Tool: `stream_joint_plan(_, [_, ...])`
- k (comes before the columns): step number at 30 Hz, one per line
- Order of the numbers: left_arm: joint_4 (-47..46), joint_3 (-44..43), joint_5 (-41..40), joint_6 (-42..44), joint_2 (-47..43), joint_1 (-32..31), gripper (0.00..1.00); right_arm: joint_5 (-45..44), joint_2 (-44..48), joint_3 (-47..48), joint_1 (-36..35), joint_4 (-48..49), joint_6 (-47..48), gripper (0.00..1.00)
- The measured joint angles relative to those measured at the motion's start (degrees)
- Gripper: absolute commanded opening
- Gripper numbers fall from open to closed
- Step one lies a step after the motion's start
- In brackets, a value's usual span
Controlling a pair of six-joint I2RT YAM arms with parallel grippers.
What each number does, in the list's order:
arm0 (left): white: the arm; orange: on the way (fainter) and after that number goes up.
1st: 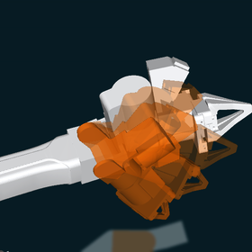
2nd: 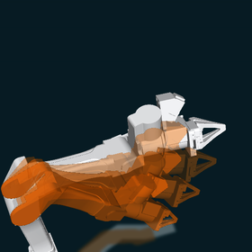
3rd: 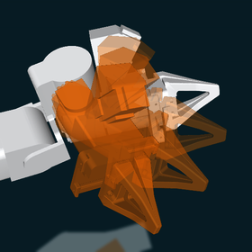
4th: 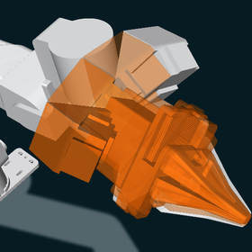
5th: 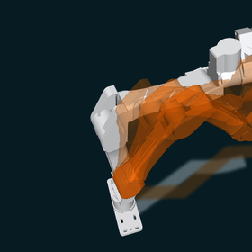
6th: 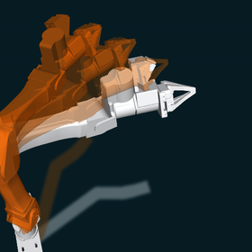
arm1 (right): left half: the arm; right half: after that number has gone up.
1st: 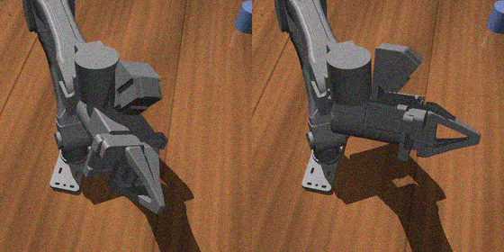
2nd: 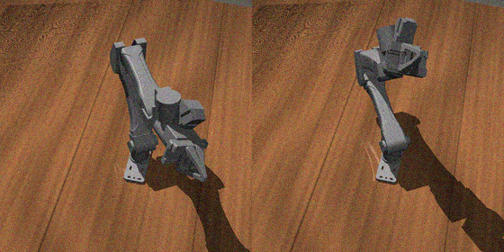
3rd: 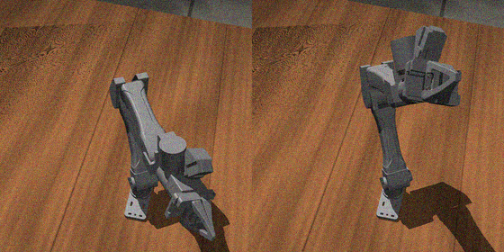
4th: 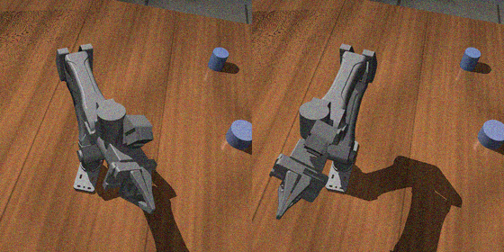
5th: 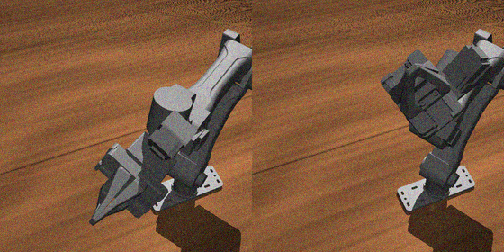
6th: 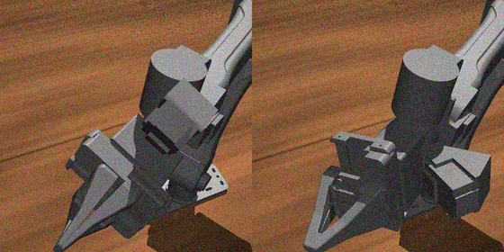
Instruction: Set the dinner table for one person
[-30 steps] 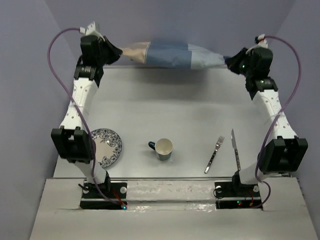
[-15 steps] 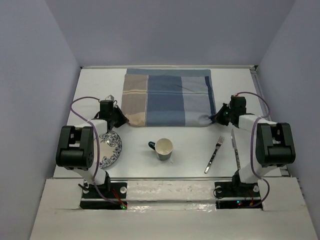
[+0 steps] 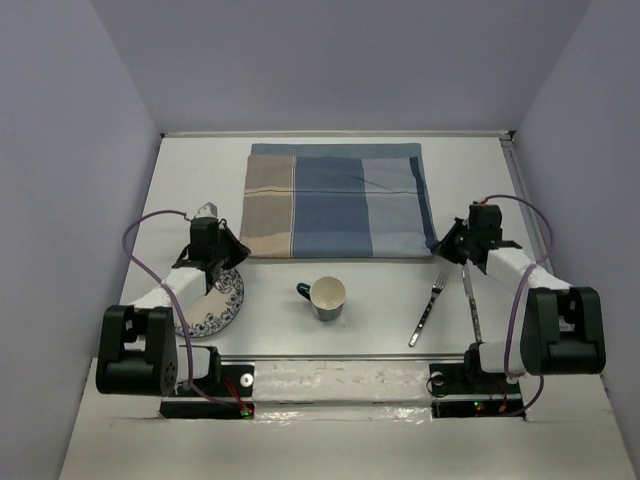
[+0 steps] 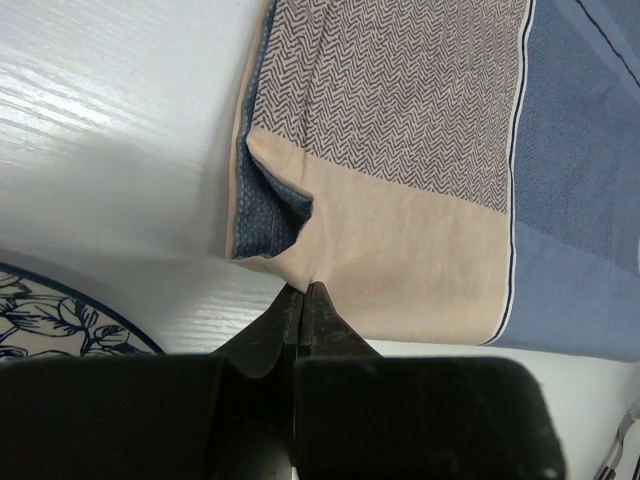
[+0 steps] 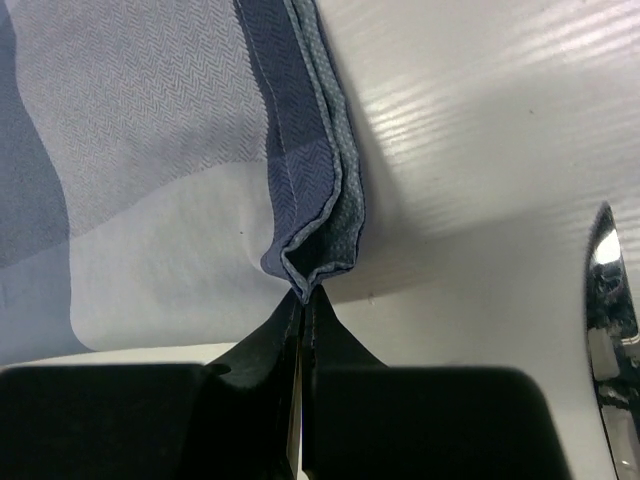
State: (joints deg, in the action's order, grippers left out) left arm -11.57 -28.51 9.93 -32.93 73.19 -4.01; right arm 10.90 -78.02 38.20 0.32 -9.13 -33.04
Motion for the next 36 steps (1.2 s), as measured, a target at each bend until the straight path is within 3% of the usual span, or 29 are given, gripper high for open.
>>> stream_joint_plan(5, [2.75, 0.11, -1.40, -0.15, -1.60, 0.00, 0.04, -1.57, 2.67, -1.05, 0.00, -2.56, 0.02, 0.00])
stream_joint_plan(8, [4.44, 0.11, -1.51, -0.17, -1.60, -0.04, 0.26, -2.10, 2.62, -1.27, 0.00, -3.74, 0.04, 0.09])
stream_joint_plan(9, [4.79, 0.11, -1.49, -0.22, -1.60, -0.04, 0.32, -2.38, 2.62, -1.27, 0.00, -4.24, 0.17, 0.18])
stream_joint_plan(10, [5.22, 0.11, -1.51, -0.17, -1.60, -0.04, 0.46, -2.73, 2.64, -1.27, 0.00, -4.61, 0.28, 0.22])
stream_joint_plan(11, [5.66, 0.11, -1.62, -0.26, -1.62, -0.04, 0.47, -2.99, 2.64, -1.27, 0.00, -4.76, 0.33, 0.27])
stream_joint_plan(13, [6.38, 0.57, -1.60, -0.37, -2.21, -0.04, 0.72, -3.74, 2.64, -0.87, 0.00, -5.99, 0.90, 0.45])
stream_joint_plan(14, [6.69, 0.72, -1.62, -0.09, -2.62, -0.04, 0.73, -4.11, 2.69, -0.42, 0.00, -6.93, 1.11, 0.49])
stream_joint_plan(15, [7.28, 0.96, -1.38, -0.44, -3.41, -0.02, 0.92, -4.22, 2.75, 0.31, 0.00, -7.58, 1.79, 0.58])
stream_joint_plan(17, [7.98, 1.05, -1.05, -0.55, -5.68, -0.07, 0.98, -4.15, 3.45, 2.01, 0.04, -8.98, 2.47, 0.62])
stream_joint_plan(19, [8.76, 0.85, -0.46, -0.87, -8.46, -0.35, 0.99, -2.97, 4.61, 5.09, 0.04, -11.17, 3.56, 0.70])
stream_joint_plan(24, [13.35, -4.92, -0.59, -0.96, -13.18, -2.32, 0.99, -1.18, 6.64, 12.63, -2.49, -13.20, 4.42, 0.73])
stream_joint_plan(36, [19.82, -24.28, -2.84, -0.35, -20.00, -8.46, 0.99, 1.09, -0.90, 30.10, -35.91, -17.97, 6.82, 0.74])
